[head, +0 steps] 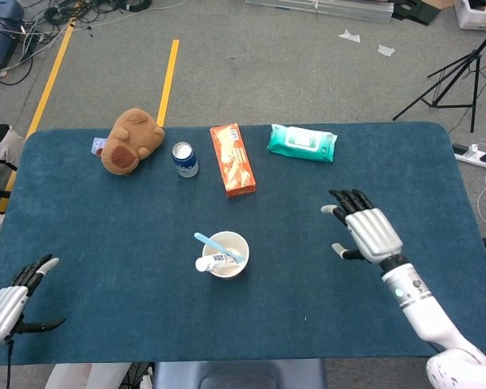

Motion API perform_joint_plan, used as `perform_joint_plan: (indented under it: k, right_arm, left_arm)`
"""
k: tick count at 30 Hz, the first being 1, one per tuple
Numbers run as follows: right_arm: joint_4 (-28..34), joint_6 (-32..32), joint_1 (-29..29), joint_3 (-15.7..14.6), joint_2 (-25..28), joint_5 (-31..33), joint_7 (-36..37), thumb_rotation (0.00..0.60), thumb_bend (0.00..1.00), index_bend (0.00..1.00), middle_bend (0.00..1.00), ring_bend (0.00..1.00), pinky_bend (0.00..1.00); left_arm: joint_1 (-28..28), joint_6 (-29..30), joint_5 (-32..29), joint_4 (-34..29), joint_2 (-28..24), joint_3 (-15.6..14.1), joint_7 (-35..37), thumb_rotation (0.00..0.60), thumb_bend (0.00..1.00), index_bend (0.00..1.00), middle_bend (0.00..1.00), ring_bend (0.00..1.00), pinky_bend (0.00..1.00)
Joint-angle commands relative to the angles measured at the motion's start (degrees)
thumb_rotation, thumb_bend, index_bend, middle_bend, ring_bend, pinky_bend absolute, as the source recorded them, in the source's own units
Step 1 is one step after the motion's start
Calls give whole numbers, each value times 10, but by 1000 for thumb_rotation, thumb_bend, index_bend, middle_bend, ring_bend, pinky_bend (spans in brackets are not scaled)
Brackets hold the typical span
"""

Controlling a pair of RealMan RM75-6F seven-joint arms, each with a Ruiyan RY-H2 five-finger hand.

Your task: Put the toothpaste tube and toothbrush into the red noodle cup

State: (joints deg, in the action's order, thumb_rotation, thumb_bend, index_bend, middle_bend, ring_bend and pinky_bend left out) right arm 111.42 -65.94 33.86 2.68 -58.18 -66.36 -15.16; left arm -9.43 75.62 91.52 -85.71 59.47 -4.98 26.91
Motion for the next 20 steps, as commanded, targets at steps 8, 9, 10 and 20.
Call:
perform_joint_plan:
  k: [8, 9, 10, 20]
  right_arm:
    - [17, -101, -116, -58, 29, -49, -8, 600, 197, 260, 57, 0, 40]
    - [16, -109, -125, -60, 28, -53, -6, 600, 197, 260, 56, 0, 40]
    - [14, -118, -136, -63, 25, -57, -1, 600, 197, 260, 56, 0, 40]
    - [-13, -124, -182, -64, 17, -69, 57, 600, 197, 260, 54, 0, 40]
  left_arm:
    - [-19, 7, -27, -26, -13, 38, -67, 600, 0, 0, 0, 0, 0]
    - [-20, 8, -28, -25, -12, 40, -75, 600, 0, 0, 0, 0, 0]
    - [-21, 10, -30, -25, -11, 44, -87, 600, 0, 0, 0, 0, 0]
    - [-29, 1, -62, -48, -7, 64, -148, 600, 0, 0, 0, 0, 0]
